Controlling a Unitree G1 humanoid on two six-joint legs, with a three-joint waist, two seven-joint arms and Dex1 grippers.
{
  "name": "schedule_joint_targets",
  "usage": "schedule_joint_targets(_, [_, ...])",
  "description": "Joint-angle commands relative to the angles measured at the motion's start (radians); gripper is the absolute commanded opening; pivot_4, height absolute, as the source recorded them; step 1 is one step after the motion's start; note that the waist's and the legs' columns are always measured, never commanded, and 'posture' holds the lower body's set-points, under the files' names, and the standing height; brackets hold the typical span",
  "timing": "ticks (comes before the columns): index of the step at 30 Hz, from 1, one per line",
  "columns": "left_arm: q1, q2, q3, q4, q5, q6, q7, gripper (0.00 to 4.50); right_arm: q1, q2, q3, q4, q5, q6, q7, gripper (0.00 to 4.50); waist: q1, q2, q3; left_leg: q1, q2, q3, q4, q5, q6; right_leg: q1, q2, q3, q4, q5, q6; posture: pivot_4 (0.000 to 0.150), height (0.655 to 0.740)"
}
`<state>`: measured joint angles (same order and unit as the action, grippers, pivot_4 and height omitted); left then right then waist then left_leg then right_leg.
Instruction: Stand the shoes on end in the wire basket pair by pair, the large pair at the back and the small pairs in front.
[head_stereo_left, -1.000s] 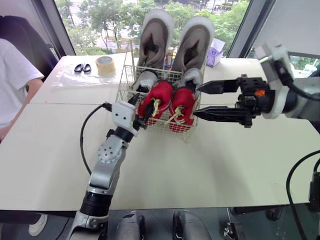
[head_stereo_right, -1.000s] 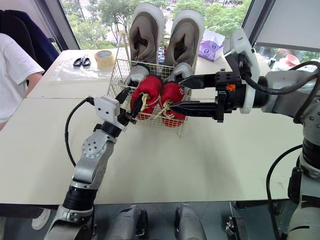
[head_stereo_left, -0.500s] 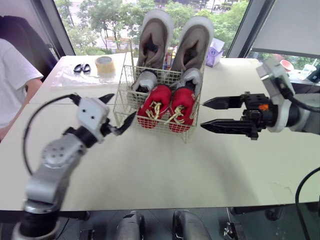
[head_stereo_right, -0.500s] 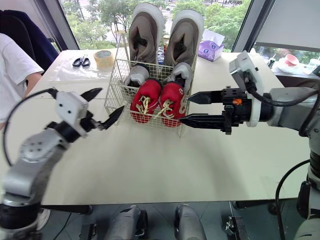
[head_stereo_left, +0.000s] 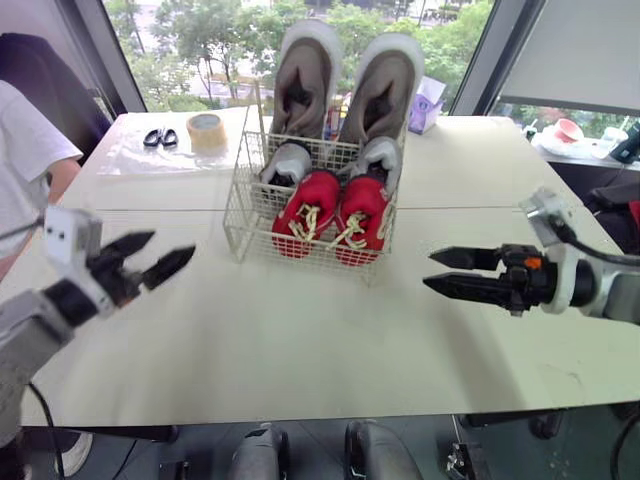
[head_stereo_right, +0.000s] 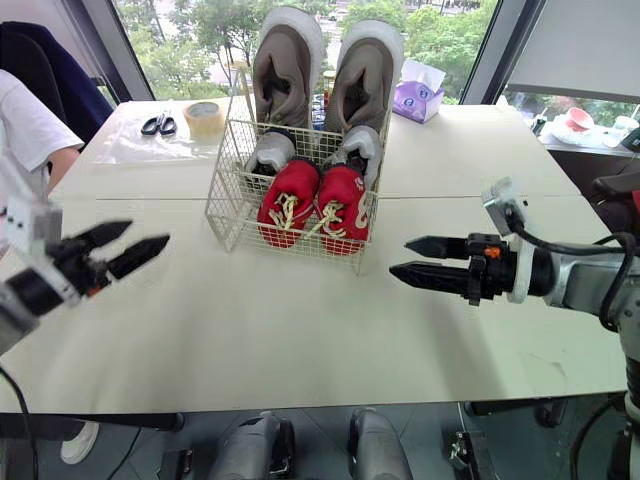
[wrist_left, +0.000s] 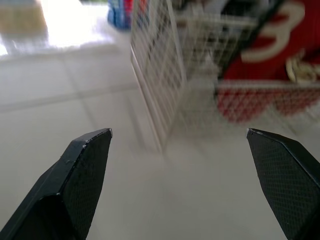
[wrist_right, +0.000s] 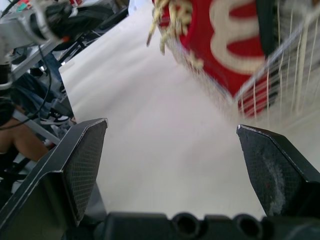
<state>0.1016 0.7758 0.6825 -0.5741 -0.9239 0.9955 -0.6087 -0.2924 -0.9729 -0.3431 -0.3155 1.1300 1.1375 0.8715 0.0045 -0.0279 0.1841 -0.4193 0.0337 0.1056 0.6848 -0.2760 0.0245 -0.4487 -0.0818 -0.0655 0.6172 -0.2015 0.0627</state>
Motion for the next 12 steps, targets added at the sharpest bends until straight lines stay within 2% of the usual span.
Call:
schedule_joint_targets(1, [0.094,0.047,0.017,-0.063,-0.006,-0.017,-0.086,4.40,0.031,-0.003,0.004,-0.022,-0.049,-0.055,0.023,4.50,0.007,0.000,0.000,0.001,0.000,0.000,0.000,0.000,0.000,0.000,0.000,0.000,-0.001,0.000,-0.001,0.150,0.7400])
schedule_joint_targets(5, [0.139,0.041,0.006,-0.043,-0.022,-0.031,-0.105,4.40,0.083,-0.033,0.056,-0.049,-0.134,-0.109,0.064,4.50,0.012,0.002,-0.001,0.004,0.000,-0.001,0.000,-0.002,-0.004,0.005,-0.001,0.000,-0.004,0.000,-0.002,0.150,0.7400])
schedule_joint_targets(12, [0.177,-0.001,-0.048,-0.050,-0.017,-0.055,-0.097,4.40,0.123,-0.006,0.069,-0.067,-0.160,-0.143,0.085,4.50,0.006,0.004,-0.001,0.004,-0.001,0.000,-0.002,-0.002,-0.001,0.003,-0.005,0.000,-0.005,-0.001,-0.003,0.150,0.7400])
